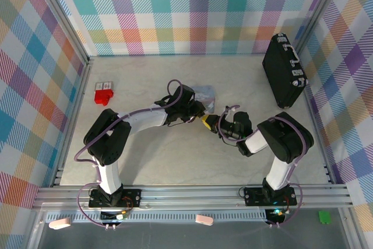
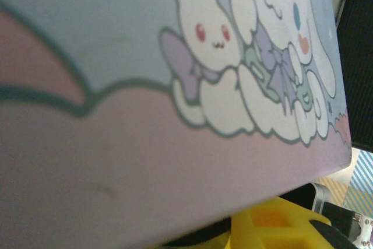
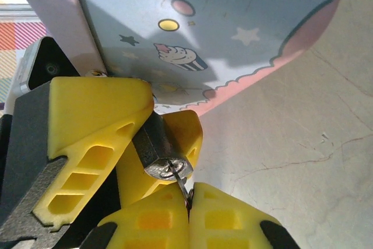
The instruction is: Unlock the padlock with the key
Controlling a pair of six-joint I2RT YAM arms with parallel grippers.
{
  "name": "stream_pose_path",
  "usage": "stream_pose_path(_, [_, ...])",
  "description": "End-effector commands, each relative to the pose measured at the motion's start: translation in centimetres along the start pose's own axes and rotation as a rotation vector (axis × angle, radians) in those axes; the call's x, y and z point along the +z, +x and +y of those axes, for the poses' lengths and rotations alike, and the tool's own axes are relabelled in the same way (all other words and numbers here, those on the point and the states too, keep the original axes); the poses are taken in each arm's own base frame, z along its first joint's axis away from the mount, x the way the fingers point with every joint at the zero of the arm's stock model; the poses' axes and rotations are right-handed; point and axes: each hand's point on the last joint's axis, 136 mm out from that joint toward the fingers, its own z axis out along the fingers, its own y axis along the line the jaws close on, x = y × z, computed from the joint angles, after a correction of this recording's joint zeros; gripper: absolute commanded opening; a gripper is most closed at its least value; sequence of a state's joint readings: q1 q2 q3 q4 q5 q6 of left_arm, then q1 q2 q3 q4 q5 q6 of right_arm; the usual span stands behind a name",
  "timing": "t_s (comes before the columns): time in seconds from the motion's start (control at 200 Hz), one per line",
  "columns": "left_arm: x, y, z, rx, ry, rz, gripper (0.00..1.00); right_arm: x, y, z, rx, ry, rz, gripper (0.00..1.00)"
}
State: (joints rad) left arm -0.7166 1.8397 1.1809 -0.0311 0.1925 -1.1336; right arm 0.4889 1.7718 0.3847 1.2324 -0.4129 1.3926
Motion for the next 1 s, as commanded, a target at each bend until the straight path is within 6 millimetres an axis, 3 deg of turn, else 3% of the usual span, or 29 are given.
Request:
stream_pose_path(0.0, [0.5, 5.3, -0.6, 0.035, 0.05, 0.203, 0.08, 0.3, 0.0, 6.4, -0.104, -0.208, 0.016, 0.0])
stream_pose_path(0.065, [0.4, 5.2, -0.5, 0.033, 0.042, 0.199, 0.08, 0.3, 0.1, 5.5, -0.127, -0.158, 0.018, 0.0])
stream_pose_path(0.13, [0.2, 4.9, -0.2, 0.029, 0.031, 0.19, 0.08, 0.3, 0.3, 4.5, -0.155, -0.106, 0.028, 0.19])
stream_pose_path(0.2, [0.1, 4.5, 0.1, 0.02, 0.017, 0.177, 0.08, 0.0, 0.2, 3.0, -0.183, -0.035, 0.01, 0.33])
stream_pose_path(0.28, [-0.2, 3.8, 0.8, -0.006, -0.007, 0.153, 0.08, -0.3, 0.2, 1.6, -0.231, 0.052, 0.014, 0.45])
stream_pose_path(0.375, [-0.4, 2.8, 1.2, -0.029, -0.019, 0.132, 0.08, -1.0, 0.0, 0.5, -0.331, 0.14, 0.007, 0.51])
stream_pose_path(0.46, [-0.5, 2.2, 1.1, -0.034, -0.025, 0.124, 0.08, -2.0, -0.5, 0.2, -0.436, 0.199, -0.027, 0.67])
stream_pose_path(0.63, [-0.7, 1.6, 0.7, -0.029, -0.03, 0.12, 0.08, -4.4, -1.1, 1.9, -0.746, 0.209, -0.104, 0.68])
stream_pose_path(0.755, [-1.0, 1.2, 0.7, -0.028, -0.043, 0.127, 0.08, -5.7, 0.1, 3.4, -1.086, 0.229, -0.115, 0.67])
stream_pose_path(0.86, [-1.3, 0.9, 0.7, -0.027, -0.05, 0.127, 0.08, -5.4, 2.1, 4.8, -1.393, 0.242, -0.137, 0.67])
stream_pose_path(0.91, [-1.5, 0.9, 0.5, -0.028, -0.048, 0.131, 0.08, -4.4, 4.2, 5.5, -1.555, 0.215, -0.119, 0.68])
stream_pose_path(0.995, [-1.8, 0.9, 0.0, -0.03, -0.033, 0.143, 0.07, -3.3, 5.4, 5.3, -1.762, 0.274, -0.151, 0.68])
